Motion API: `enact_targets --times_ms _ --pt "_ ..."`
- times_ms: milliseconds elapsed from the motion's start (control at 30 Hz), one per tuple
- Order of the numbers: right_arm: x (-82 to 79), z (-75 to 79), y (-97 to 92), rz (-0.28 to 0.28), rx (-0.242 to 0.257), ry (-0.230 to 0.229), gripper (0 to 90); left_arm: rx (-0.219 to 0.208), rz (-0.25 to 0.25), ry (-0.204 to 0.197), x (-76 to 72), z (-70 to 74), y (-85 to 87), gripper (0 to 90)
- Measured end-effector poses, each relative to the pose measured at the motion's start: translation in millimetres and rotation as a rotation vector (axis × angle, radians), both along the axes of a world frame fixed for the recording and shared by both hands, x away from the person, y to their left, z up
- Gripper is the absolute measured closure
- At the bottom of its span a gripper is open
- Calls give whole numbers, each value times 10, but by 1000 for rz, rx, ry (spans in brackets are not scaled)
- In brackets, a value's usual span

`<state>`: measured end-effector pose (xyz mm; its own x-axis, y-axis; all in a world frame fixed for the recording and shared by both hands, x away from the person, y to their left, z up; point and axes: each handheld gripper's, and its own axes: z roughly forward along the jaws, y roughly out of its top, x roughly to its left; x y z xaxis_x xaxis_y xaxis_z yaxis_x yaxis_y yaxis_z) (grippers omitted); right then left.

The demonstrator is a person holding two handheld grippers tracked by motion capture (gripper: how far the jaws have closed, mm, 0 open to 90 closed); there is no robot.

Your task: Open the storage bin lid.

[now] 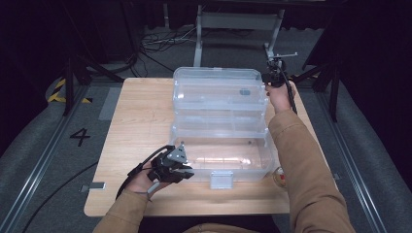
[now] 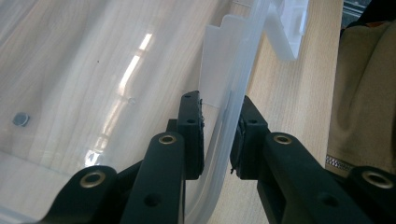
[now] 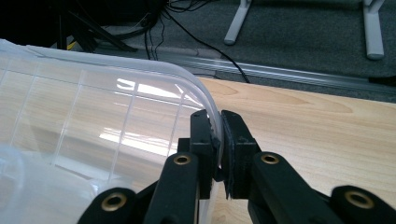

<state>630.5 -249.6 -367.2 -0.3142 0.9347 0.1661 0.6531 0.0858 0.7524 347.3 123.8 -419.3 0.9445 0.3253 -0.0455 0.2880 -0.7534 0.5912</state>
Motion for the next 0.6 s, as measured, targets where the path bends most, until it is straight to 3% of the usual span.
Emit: enact_targets --times_ms 600 --pt "96 -181 2 -21 21 76 841 -5 -1 -3 -1 -3 2 766"
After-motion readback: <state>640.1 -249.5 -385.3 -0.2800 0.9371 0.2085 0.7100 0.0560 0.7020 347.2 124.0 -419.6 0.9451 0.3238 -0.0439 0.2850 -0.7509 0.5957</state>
